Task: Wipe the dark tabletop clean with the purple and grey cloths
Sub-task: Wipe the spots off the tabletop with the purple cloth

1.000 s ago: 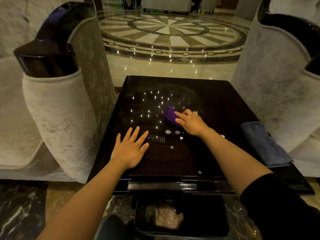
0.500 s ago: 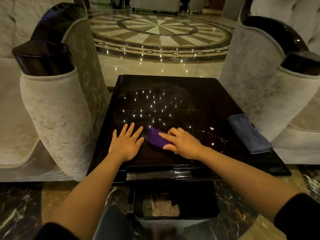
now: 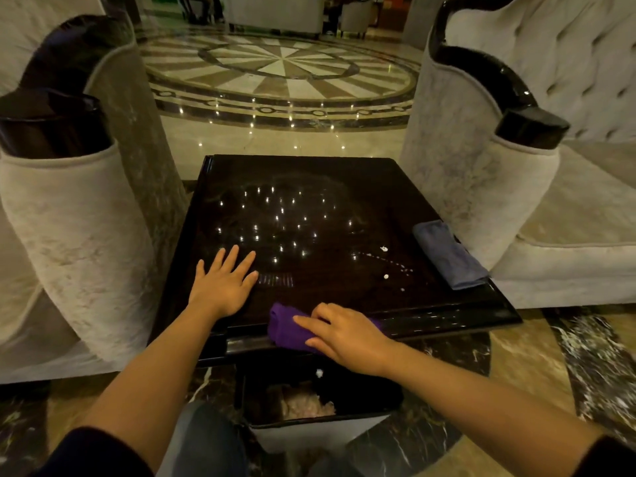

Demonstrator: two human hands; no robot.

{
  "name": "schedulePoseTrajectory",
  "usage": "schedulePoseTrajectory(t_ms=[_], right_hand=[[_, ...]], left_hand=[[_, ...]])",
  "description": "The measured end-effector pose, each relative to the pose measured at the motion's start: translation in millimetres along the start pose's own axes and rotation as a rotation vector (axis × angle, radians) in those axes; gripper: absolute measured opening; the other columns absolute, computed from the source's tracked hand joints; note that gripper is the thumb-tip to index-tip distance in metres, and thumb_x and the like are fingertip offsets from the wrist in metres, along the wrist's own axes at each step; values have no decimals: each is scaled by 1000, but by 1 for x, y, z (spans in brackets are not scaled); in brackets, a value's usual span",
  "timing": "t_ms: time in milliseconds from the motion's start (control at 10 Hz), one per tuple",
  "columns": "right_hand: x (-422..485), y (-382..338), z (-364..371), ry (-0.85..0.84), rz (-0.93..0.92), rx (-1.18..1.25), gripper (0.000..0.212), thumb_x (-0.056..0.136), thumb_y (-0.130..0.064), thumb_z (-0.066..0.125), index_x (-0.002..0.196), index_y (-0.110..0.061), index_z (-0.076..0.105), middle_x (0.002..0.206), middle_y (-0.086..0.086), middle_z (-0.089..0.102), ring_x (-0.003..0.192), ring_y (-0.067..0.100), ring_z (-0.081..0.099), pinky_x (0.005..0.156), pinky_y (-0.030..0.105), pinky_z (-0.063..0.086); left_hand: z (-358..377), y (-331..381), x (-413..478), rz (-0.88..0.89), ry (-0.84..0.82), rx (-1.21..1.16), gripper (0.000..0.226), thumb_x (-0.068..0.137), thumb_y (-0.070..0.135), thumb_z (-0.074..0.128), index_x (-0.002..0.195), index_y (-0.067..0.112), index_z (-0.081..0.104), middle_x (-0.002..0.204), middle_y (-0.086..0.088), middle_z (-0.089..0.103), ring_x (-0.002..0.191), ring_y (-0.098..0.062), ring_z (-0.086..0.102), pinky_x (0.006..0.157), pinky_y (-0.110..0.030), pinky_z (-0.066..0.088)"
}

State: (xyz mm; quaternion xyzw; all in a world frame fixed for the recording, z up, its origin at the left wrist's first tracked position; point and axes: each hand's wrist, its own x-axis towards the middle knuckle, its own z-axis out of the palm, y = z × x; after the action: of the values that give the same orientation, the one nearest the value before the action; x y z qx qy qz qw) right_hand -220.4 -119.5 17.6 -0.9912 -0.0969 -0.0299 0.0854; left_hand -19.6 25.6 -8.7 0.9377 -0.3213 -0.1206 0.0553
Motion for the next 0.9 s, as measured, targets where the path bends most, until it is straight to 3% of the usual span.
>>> schedulePoseTrajectory(t_ms=[200,500,600,700,900], right_hand=[[-1,17,-33,223,100,119,43,92,-27,45,131,-11,44,111,16,57,101,28,54,84,38,48],[21,131,-112,420,370,-60,40,92,-23,47,129,-10,46,112,22,54,104,36,51,88,43,43],[30,162,-117,387,408,-167,40,93,-26,45,130,-11,45,112,22,54,103,37,49,85,46,44],[40,191,-99,201,486,-291,44,93,-31,43,134,-15,40,120,22,49,106,39,45,86,47,42],[40,208,-50,-167,666,-93,47,98,-32,26,142,-20,19,140,21,34,121,39,35,105,47,30]], left_hand=[[0,-1,-1,-2,-1,11,54,94,50,12,145,36,-2,157,1,-9,144,-20,-11,115,-49,-6],[0,1,0,-9,5,22,54,94,50,12,144,36,-3,157,1,-9,144,-19,-11,115,-48,-5],[1,0,1,-14,5,25,54,95,50,12,144,37,-4,157,2,-10,144,-19,-11,115,-48,-5],[2,0,2,-18,17,37,54,95,50,14,144,37,-4,157,3,-10,144,-18,-11,116,-49,-3],[3,-2,2,-12,9,44,54,95,49,13,144,36,-7,157,3,-11,144,-18,-13,116,-48,-4]])
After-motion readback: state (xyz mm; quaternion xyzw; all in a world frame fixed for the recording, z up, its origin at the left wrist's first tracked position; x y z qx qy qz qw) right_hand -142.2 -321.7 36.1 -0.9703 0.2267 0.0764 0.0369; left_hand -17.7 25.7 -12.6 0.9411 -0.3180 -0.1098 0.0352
